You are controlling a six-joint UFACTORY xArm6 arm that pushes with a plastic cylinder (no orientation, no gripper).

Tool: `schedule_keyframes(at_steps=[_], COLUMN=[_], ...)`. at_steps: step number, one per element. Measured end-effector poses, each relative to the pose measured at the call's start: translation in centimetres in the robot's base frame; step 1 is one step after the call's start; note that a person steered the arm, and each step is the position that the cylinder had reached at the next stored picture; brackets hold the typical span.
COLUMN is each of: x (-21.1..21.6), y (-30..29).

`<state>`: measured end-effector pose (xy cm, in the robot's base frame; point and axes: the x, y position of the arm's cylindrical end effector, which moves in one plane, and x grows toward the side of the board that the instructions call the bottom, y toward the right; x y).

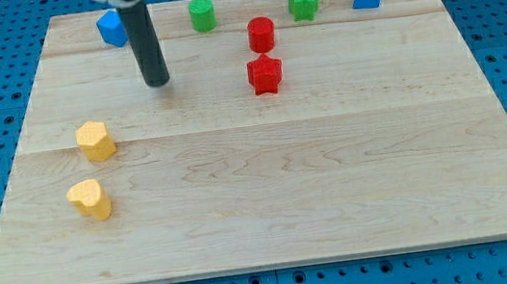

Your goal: Push the blue cube to the top of the yellow hexagon

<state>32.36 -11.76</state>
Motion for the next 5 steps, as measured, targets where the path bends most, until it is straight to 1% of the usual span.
schedule_keyframes(at_steps=[2, 3, 4, 5], x=[-11.9, -13.2, -11.4, -10.1], y=[-0.2, -4.6, -2.9, -2.7])
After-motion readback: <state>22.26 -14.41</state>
